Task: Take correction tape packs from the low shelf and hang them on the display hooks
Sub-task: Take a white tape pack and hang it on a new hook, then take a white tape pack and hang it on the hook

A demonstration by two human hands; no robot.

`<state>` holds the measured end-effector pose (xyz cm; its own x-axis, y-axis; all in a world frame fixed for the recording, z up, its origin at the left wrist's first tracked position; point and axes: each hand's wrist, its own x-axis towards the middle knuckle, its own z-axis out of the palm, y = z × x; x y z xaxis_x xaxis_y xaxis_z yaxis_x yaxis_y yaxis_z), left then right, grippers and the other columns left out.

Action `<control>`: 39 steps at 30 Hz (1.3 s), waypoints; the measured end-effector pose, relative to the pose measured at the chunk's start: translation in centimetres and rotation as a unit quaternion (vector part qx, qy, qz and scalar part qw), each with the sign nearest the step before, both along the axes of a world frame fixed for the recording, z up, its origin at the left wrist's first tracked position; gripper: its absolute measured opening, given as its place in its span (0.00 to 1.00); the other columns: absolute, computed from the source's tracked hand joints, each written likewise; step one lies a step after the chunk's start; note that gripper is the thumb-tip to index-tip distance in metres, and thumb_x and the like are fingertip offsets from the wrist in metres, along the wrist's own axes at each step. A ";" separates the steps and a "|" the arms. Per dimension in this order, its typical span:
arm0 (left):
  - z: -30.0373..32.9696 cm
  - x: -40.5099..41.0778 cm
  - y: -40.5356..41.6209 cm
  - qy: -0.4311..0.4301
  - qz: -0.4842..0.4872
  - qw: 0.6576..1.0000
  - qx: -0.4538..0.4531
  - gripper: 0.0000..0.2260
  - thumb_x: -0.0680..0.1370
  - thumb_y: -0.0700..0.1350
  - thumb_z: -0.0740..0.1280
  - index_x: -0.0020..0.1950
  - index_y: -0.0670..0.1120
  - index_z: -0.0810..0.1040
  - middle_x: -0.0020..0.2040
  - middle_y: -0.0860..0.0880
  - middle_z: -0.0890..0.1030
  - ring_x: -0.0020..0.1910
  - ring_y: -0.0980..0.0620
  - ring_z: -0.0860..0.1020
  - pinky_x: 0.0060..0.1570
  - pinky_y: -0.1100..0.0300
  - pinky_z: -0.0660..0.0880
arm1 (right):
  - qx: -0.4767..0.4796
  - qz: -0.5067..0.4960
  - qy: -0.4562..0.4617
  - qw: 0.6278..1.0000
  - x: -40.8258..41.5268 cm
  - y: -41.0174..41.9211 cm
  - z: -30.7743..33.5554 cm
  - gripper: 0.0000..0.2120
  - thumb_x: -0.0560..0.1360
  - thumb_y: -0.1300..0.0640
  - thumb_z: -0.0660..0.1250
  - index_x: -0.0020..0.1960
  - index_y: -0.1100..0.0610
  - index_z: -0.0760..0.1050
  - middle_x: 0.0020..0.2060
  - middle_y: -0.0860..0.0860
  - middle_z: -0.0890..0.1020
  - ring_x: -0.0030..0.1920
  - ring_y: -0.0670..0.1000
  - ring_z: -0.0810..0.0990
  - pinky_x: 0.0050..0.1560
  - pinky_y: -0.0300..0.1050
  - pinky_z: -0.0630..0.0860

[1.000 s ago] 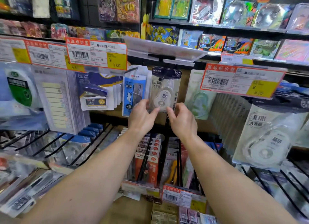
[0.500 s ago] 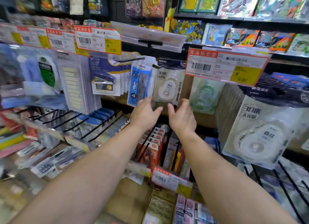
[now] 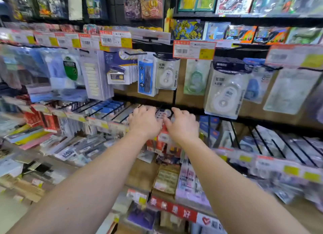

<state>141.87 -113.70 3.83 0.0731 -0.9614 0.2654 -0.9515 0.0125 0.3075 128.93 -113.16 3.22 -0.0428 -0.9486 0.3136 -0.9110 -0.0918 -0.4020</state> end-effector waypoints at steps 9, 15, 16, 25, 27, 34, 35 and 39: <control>-2.2 -3.2 10.7 0.014 -0.028 0.999 0.015 0.26 0.79 0.60 0.61 0.75 0.50 0.67 0.72 0.44 0.70 0.71 0.41 0.66 0.69 0.46 0.63 | 0.020 -0.034 0.020 0.999 -3.6 11.8 -1.9 0.26 0.80 0.38 0.56 0.74 0.47 0.65 0.69 0.54 0.72 0.69 0.60 0.68 0.66 0.54 0.66; -2.4 -10.7 14.9 0.017 -0.098 0.995 0.021 0.26 0.79 0.62 0.62 0.72 0.49 0.69 0.72 0.43 0.70 0.73 0.40 0.63 0.70 0.47 0.62 | 0.025 -0.096 0.023 0.995 -11.3 17.4 -3.0 0.27 0.79 0.37 0.57 0.74 0.48 0.67 0.68 0.54 0.74 0.68 0.61 0.69 0.65 0.55 0.67; -2.6 -12.5 15.5 0.018 -0.113 0.993 0.021 0.26 0.79 0.62 0.62 0.71 0.49 0.70 0.72 0.44 0.70 0.72 0.41 0.64 0.69 0.47 0.62 | 0.026 -0.112 0.022 0.993 -13.0 18.5 -3.1 0.26 0.79 0.37 0.57 0.73 0.49 0.68 0.68 0.55 0.74 0.67 0.61 0.69 0.64 0.54 0.67; -5.0 -35.3 23.1 0.014 -0.272 0.961 0.045 0.27 0.78 0.62 0.63 0.73 0.50 0.69 0.72 0.44 0.71 0.71 0.41 0.68 0.69 0.48 0.65 | 0.038 -0.280 0.004 0.959 -34.5 30.1 -5.4 0.26 0.78 0.38 0.61 0.71 0.49 0.70 0.63 0.57 0.77 0.64 0.62 0.72 0.63 0.54 0.69; -5.5 -41.0 25.6 0.014 -0.300 0.952 0.056 0.26 0.78 0.62 0.62 0.72 0.51 0.70 0.71 0.44 0.72 0.71 0.41 0.68 0.68 0.49 0.65 | 0.045 -0.306 -0.005 0.951 -40.0 33.1 -5.9 0.25 0.78 0.39 0.61 0.71 0.50 0.70 0.63 0.57 0.76 0.65 0.62 0.71 0.63 0.54 0.69; -6.9 -55.3 31.3 0.009 -0.347 0.935 0.066 0.28 0.78 0.62 0.62 0.74 0.51 0.67 0.71 0.44 0.72 0.70 0.41 0.69 0.68 0.51 0.66 | 0.058 -0.353 -0.004 0.934 -54.9 40.6 -7.3 0.26 0.80 0.39 0.58 0.74 0.50 0.66 0.66 0.57 0.75 0.67 0.61 0.70 0.64 0.55 0.69; -7.2 -56.5 31.7 0.007 -0.348 0.935 0.073 0.27 0.78 0.62 0.62 0.74 0.50 0.68 0.71 0.44 0.73 0.70 0.41 0.70 0.68 0.51 0.65 | 0.060 -0.353 -0.006 0.933 -56.3 41.1 -7.6 0.27 0.79 0.38 0.58 0.73 0.50 0.67 0.66 0.56 0.75 0.67 0.60 0.71 0.64 0.56 0.70; -8.8 -60.0 32.0 0.003 -0.335 0.937 0.104 0.27 0.78 0.61 0.62 0.74 0.51 0.66 0.71 0.43 0.72 0.70 0.41 0.69 0.67 0.50 0.65 | 0.057 -0.354 -0.029 0.933 -60.4 41.8 -8.8 0.27 0.79 0.38 0.60 0.72 0.50 0.68 0.64 0.55 0.77 0.65 0.59 0.73 0.60 0.55 0.73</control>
<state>81.86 -81.66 -4.97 -0.5638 -0.8229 0.0697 -0.7495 0.5453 0.3754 68.48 -71.39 -5.61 -0.6849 -0.7035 0.1897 -0.7035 0.5707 -0.4235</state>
